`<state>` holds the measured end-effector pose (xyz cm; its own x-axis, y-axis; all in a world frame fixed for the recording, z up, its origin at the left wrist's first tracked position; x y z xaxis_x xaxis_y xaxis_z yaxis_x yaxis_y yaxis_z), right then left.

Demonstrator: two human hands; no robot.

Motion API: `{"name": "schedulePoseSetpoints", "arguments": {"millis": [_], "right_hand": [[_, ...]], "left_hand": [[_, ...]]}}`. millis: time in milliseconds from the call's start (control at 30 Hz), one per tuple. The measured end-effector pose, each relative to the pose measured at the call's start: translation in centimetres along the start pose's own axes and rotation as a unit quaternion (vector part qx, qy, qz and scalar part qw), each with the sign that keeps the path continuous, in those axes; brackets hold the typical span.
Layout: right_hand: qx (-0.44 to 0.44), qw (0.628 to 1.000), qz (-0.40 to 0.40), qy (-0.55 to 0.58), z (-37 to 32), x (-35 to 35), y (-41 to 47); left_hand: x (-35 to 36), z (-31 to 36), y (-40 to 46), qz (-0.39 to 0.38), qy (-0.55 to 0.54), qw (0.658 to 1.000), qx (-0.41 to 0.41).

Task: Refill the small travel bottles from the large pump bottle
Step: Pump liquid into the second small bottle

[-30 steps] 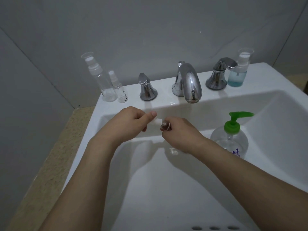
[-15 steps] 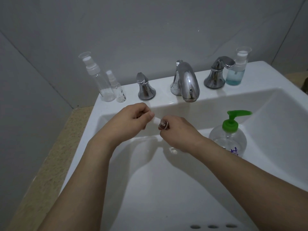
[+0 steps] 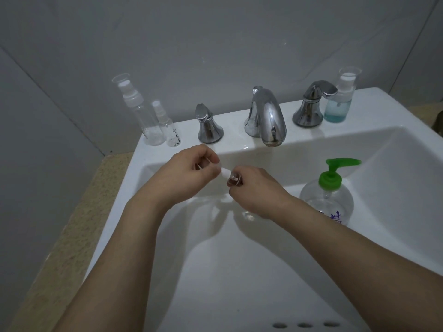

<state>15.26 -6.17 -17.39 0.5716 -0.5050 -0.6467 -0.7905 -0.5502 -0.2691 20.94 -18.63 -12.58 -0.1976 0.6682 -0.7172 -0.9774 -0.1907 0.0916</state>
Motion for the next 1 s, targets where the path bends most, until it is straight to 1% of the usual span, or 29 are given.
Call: {"name": "schedulePoseSetpoints", "arguments": {"millis": [200,333,433,500,600,767,933,1000], "right_hand": [[0.000,1.000,-0.004,-0.001,-0.01,0.02,-0.09],[0.000,1.000,-0.007,0.001,-0.03,0.03,-0.06],[0.000,1.000,-0.008,-0.002,-0.04,0.12,-0.04],[0.002,1.000,-0.008,-0.001,0.01,0.14,-0.01],[0.003,1.000,-0.005,0.003,0.07,0.11,0.04],[0.000,1.000,-0.004,0.000,0.07,0.16,0.07],[-0.004,1.000,-0.002,-0.002,0.04,0.21,0.13],[-0.005,1.000,-0.001,-0.001,0.03,0.19,0.15]], "left_hand": [[0.07,0.13,0.07,0.001,0.019,1.000,0.017],[0.10,0.16,0.03,0.004,-0.003,1.000,0.001],[0.17,0.06,0.02,-0.006,0.012,1.000,-0.006],[0.31,0.12,0.02,-0.016,0.014,1.000,0.002],[0.38,-0.02,0.10,-0.011,0.016,1.000,0.012],[0.66,-0.27,0.00,-0.019,0.008,1.000,-0.009],[0.69,0.17,0.08,-0.024,0.036,0.999,0.020],[0.69,0.20,0.05,-0.024,0.031,0.999,0.017]]}}
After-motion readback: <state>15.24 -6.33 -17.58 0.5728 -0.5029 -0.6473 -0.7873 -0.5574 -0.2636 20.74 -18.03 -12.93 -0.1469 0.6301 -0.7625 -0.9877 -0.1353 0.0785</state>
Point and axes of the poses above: each hand's wrist, its own y-axis towards the middle knuckle, its own x-axis out of the palm, z = x × y, the point moved 7 cm from there along y, towards the middle knuckle, and after that the axes turned 8 degrees about x, right-handed, at the moved point
